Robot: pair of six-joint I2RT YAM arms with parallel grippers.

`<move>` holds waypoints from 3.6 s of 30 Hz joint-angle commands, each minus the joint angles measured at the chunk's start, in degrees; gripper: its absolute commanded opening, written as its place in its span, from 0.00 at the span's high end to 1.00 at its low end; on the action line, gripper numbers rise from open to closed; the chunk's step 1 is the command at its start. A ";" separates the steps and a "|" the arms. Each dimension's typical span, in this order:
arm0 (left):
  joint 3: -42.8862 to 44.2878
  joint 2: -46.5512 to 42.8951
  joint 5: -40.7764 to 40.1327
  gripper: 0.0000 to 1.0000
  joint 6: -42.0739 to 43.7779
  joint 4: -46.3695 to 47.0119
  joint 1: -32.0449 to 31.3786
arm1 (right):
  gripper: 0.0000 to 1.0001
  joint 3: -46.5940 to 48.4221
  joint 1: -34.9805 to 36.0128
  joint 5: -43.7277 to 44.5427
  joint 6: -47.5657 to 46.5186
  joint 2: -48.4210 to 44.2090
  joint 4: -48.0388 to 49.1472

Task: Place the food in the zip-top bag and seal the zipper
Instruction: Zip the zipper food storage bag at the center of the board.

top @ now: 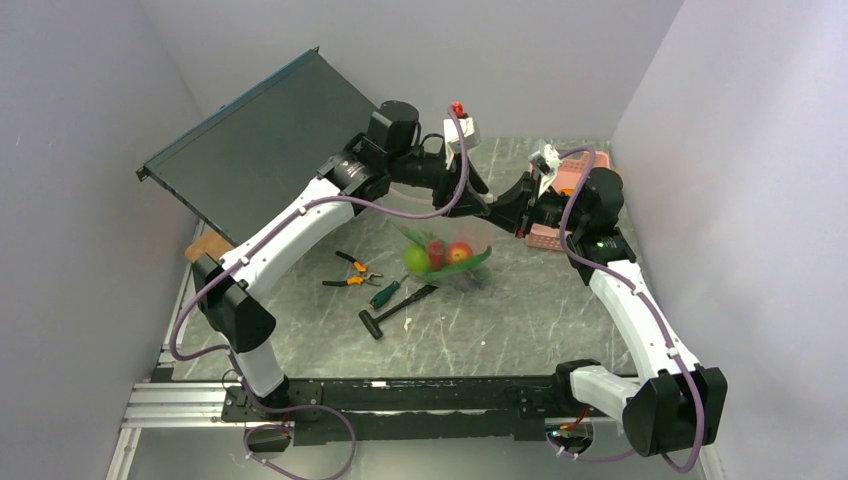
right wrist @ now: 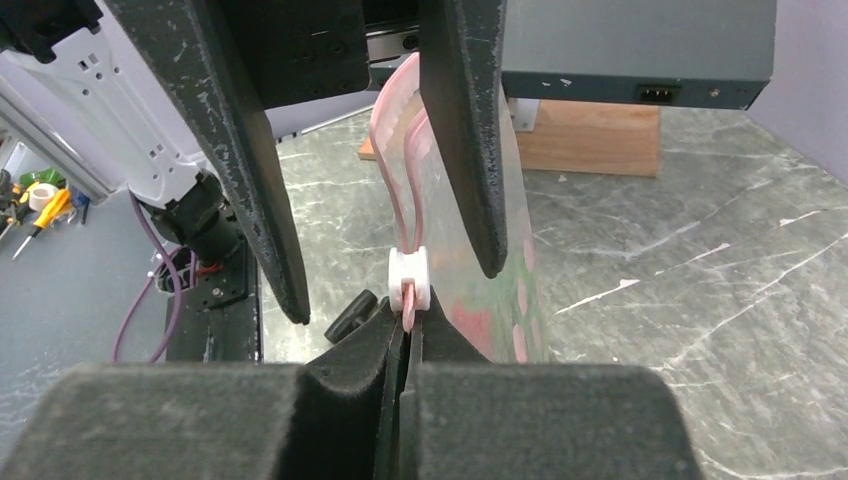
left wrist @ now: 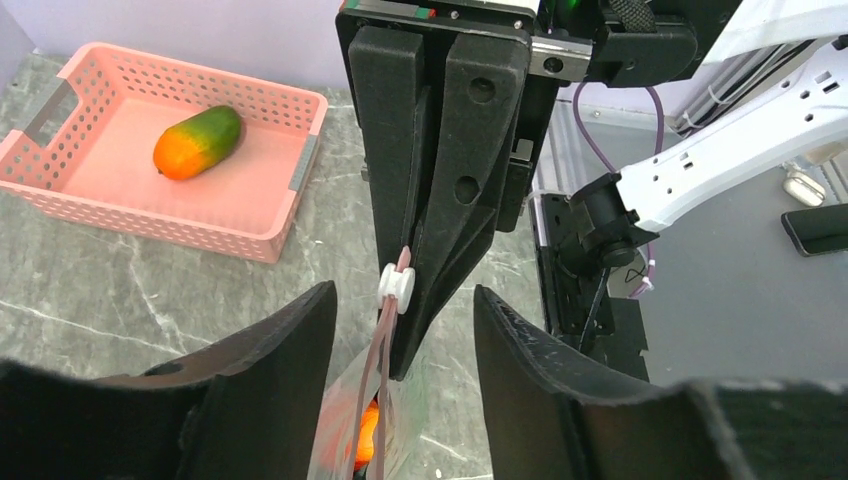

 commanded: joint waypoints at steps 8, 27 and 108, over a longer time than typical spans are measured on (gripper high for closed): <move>1.29 -0.02 2.03 0.58 -2.48 4.48 -0.24 | 1.00 0.90 -0.20 -1.43 -1.99 -1.63 1.23; 1.74 1.25 4.29 0.81 -2.99 3.79 -0.24 | 1.00 0.91 -0.20 -1.21 -2.31 -1.75 0.88; 1.32 -2.11 -0.02 1.00 -0.26 -8.69 3.70 | 1.00 -1.24 1.82 22.55 10.64 -5.21 10.72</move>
